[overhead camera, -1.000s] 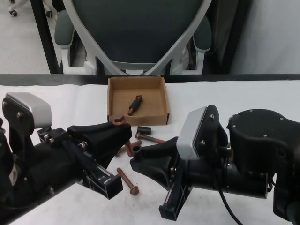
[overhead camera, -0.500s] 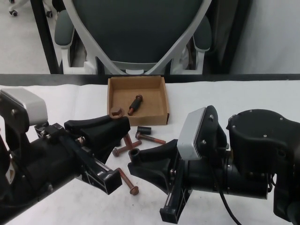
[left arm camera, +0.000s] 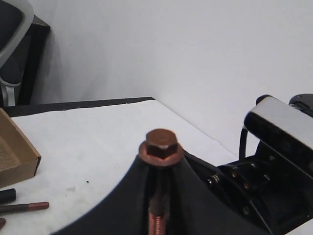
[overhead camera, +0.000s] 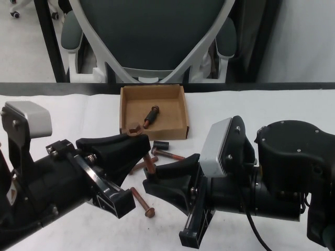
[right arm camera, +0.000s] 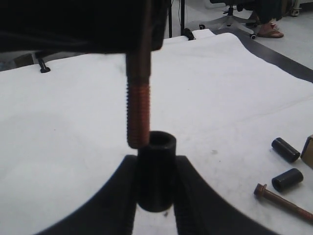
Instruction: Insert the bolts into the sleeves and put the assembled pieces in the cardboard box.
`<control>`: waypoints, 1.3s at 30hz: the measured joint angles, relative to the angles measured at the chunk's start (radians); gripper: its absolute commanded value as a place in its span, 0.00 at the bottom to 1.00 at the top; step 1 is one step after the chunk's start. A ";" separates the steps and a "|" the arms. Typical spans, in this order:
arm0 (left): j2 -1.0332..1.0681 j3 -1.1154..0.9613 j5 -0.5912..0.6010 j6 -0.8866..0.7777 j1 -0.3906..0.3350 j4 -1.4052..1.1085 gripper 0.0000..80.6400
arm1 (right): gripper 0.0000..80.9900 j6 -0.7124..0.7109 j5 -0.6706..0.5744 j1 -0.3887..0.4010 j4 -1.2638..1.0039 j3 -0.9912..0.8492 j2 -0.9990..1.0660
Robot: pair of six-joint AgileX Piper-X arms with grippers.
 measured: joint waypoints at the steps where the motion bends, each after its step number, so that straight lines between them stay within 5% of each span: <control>1: 0.000 0.000 0.003 0.001 0.000 0.000 0.01 | 0.00 0.000 0.000 0.000 0.000 0.000 0.000; 39: -0.008 0.000 -0.004 0.070 0.000 0.015 0.01 | 0.00 0.024 -0.010 0.000 0.014 0.000 -0.019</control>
